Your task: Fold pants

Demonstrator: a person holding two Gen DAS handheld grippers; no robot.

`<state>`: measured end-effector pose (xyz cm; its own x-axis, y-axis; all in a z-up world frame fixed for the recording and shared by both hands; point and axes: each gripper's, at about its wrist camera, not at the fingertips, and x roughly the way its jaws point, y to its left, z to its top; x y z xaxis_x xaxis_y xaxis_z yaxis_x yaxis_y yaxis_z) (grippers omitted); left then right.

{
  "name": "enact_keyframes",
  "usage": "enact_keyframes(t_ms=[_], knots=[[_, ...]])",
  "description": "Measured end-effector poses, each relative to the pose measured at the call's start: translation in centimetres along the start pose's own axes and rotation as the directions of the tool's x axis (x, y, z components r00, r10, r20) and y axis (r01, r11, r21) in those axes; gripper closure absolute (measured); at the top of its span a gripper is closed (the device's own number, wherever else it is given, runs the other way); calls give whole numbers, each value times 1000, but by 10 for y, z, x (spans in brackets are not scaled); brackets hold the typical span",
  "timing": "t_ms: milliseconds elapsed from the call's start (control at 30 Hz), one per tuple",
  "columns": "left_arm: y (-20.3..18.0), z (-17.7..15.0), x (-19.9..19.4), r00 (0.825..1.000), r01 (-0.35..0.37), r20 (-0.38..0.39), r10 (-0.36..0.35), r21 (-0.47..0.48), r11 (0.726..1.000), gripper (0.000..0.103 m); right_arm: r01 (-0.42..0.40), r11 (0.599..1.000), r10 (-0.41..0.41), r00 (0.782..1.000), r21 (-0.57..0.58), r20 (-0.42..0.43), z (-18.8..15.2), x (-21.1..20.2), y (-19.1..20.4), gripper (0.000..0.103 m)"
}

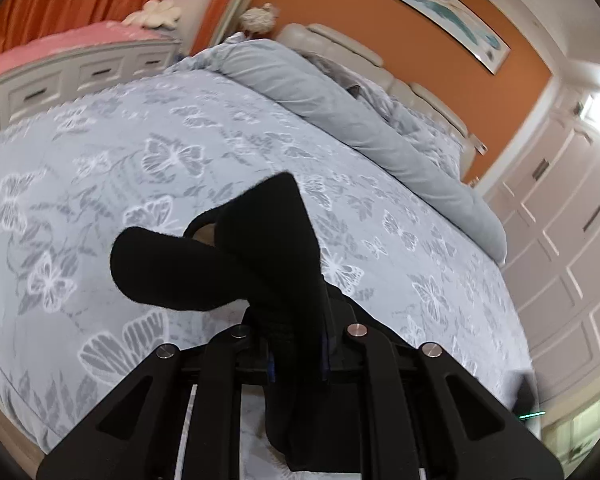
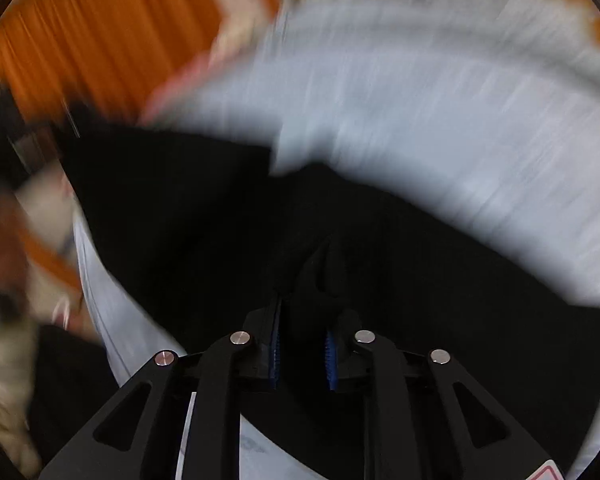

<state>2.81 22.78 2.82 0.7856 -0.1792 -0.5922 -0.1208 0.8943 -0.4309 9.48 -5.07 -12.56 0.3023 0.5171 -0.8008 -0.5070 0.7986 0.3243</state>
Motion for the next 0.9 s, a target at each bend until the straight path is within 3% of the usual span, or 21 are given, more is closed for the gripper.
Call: enact_keyframes(t_ms=[33, 67, 100, 167, 200, 267, 367, 467, 500, 533, 567, 600, 667, 700, 733, 833, 900], knots=[[-5, 0, -1, 1000, 9, 1, -9, 18, 1000, 89, 8, 1000, -8, 1000, -19, -11, -7, 12, 3, 76], [-10, -1, -1, 1000, 25, -2, -25, 35, 999, 89, 26, 998, -24, 999, -52, 44, -9, 3, 10, 68], [-16, -1, -3, 999, 45, -4, -44, 51, 998, 89, 15, 998, -13, 999, -63, 33, -7, -8, 15, 58], [-32, -3, -6, 996, 86, -6, -86, 99, 991, 89, -4, 999, 9, 990, -40, 140, -1, -54, 8, 52], [-40, -5, -7, 995, 97, -6, -97, 124, 988, 89, 3, 1000, 3, 977, -25, 212, -3, -79, -2, 43], [-64, -12, -9, 992, 124, -9, -124, 190, 974, 89, 58, 995, -81, 939, 76, 333, -9, -126, -34, 39], [-118, -34, -12, 984, 179, -31, -178, 324, 929, 88, 89, 955, -201, 894, 282, 400, -31, -168, -91, 39], [-185, -85, -4, 958, 286, -131, -254, 440, 851, 79, 39, 915, -224, 877, 401, 426, -47, -188, -129, 38], [-199, -102, 3, 949, 315, -173, -264, 463, 828, 64, 39, 911, -227, 878, 410, 421, -50, -191, -132, 38], [-218, -130, 18, 932, 356, -250, -263, 492, 794, 33, 40, 909, -226, 883, 414, 411, -49, -193, -147, 38], [-232, -158, 35, 915, 385, -322, -242, 520, 763, 18, 50, 906, -231, 891, 420, 392, -45, -192, -153, 38], [-241, -180, 46, 914, 382, -349, -210, 559, 736, 15, 63, 902, -241, 894, 427, 377, -52, -197, -164, 38], [-253, -222, 63, 938, 304, -337, -80, 692, 655, 18, 59, 894, -226, 915, 444, 333, -69, -209, -174, 38], [-254, -233, 62, 945, 287, -321, -57, 733, 616, 19, 41, 893, -204, 925, 448, 320, -78, -213, -170, 38], [-252, -235, 53, 946, 301, -313, -88, 739, 602, 19, 18, 894, -174, 934, 448, 311, -78, -212, -167, 37], [-235, -212, 18, 945, 325, -252, -206, 709, 626, 15, -39, 914, -73, 964, 403, 257, -81, -203, -157, 27], [-220, -184, 4, 948, 316, -186, -260, 661, 680, 10, -37, 924, -47, 977, 380, 208, -81, -187, -151, 27]])
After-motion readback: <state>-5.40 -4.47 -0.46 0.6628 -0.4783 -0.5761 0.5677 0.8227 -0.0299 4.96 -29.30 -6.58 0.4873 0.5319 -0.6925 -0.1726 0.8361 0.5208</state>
